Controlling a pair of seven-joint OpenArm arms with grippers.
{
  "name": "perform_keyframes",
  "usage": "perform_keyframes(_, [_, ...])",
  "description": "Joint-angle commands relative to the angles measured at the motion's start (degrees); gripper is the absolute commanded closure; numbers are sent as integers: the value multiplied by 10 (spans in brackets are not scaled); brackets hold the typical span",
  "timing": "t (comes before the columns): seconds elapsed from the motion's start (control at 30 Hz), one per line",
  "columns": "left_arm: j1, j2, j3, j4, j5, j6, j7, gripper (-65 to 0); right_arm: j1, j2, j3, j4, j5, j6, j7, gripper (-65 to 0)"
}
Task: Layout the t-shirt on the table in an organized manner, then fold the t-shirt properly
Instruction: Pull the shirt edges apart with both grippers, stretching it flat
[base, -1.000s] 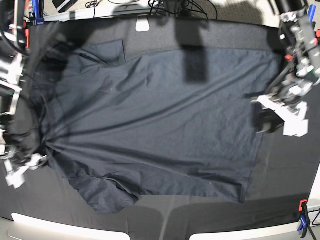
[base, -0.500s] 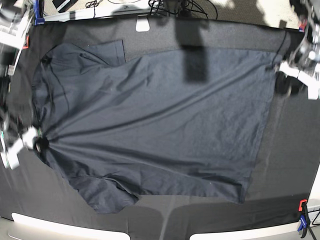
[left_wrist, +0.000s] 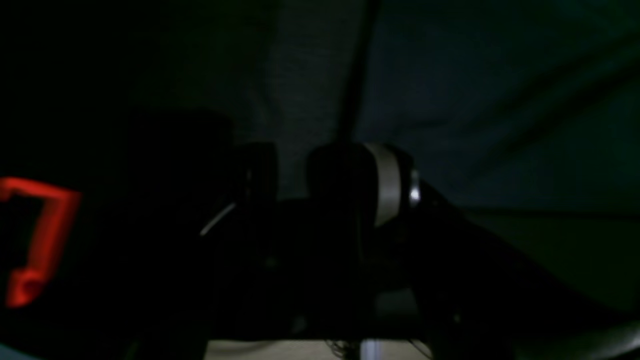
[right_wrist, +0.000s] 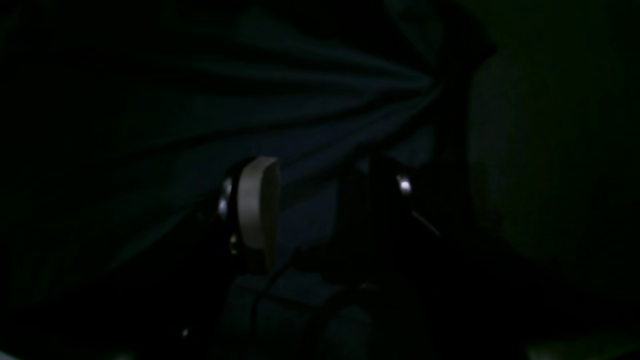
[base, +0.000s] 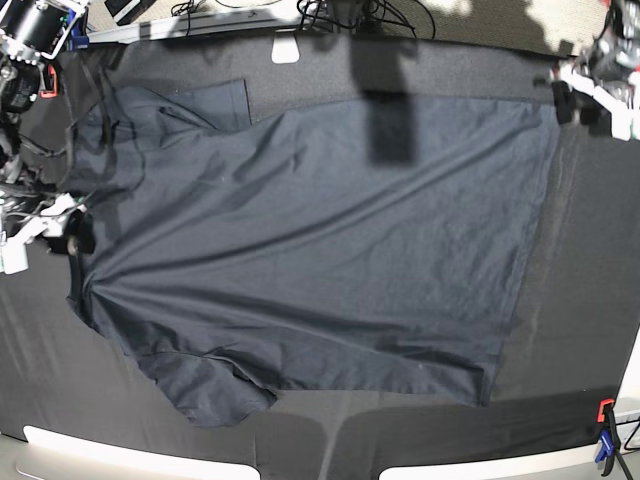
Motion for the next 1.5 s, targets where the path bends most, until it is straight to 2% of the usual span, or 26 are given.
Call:
perform_keyframes(0.0, [1,-6,-3,11,-23,-9,-12,-248,7,14,4,10,13,3,12,-286])
perform_keyframes(0.1, [-1,-6,-2,11,-43,-9,0,-248,7,14,4,10,13,3,11,-286])
perform_keyframes(0.23, [-1,-6,-2,11,-29,-7,0,-248,7,14,4,10,13,3,3,-286])
perform_keyframes(0.3, [-5,-5,-2,9,-18,4,-1,-248,7,14,4,10,13,3,1,-286])
perform_keyframes(0.47, [-14,2,-1,-16,-26,9,3,-248,7,14,4,10,13,3,-1,-286])
perform_keyframes(0.53, [-13,13,-1,-22,-30,5,9,-248,7,14,4,10,13,3,-2,-286])
perform_keyframes(0.6, [-13,23,-1,-23,-49,-16,23,-248,7,14,4,10,13,3,-2,-286])
perform_keyframes(0.8, [-15,34,-1,-23,-82,-16,23,-246,7,14,4,10,13,3,-3,-286])
perform_keyframes(0.9, [-15,34,-1,-23,-82,-16,23,-184,7,14,4,10,13,3,-4,-286])
perform_keyframes(1.03, [-15,34,-1,-23,-82,-16,-3,0,7,14,4,10,13,3,-27,-286])
perform_keyframes(1.13, [-16,34,-1,-23,-82,-16,-18,0,5,14,6,11,13,3,-55,-286])
perform_keyframes(1.23, [-17,34,-1,-23,-81,-16,-16,0,-13,14,18,12,19,3,-59,-286])
perform_keyframes(1.33, [-17,34,-1,-23,-81,-16,-16,0,-44,7,56,12,45,3,-67,-286])
perform_keyframes(1.47, [-20,34,-1,-23,-82,-16,-16,0,-79,-10,130,12,45,3,-80,-286])
